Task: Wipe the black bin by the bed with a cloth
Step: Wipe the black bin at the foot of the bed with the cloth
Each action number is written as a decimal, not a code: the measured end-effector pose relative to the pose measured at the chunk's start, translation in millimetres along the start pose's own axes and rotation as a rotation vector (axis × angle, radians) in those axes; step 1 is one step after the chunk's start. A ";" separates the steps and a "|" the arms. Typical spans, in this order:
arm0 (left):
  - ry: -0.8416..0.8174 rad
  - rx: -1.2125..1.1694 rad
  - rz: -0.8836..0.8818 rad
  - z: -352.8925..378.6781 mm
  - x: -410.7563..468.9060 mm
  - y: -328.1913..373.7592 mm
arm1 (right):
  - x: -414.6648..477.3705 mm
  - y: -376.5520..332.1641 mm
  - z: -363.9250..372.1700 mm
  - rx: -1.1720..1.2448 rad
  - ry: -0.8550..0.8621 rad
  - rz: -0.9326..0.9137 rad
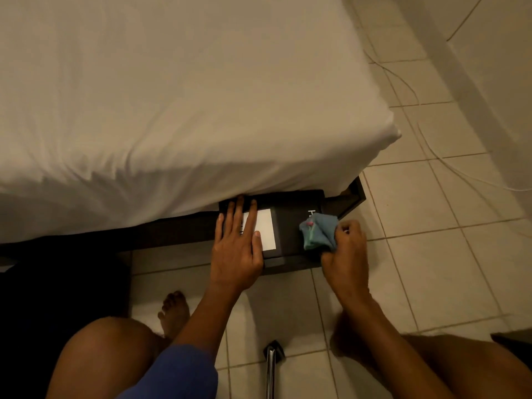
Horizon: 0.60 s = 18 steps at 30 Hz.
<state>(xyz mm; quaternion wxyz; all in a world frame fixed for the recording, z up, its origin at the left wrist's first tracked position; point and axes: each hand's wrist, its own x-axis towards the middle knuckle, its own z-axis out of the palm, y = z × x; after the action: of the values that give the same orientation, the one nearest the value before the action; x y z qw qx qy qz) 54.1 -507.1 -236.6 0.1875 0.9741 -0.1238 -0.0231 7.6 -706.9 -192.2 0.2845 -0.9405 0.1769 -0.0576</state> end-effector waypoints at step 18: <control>0.013 0.010 0.004 1.4 -0.4 0.6 | -37.1 -17.4 -2.2 0.119 0.072 0.217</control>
<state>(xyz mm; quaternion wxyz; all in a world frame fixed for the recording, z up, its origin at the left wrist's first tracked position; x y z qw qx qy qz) 53.5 -508.0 -237.6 0.1837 0.9749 -0.1249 -0.0158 -22.2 -681.0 -181.0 0.3378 -0.8945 0.2842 -0.0705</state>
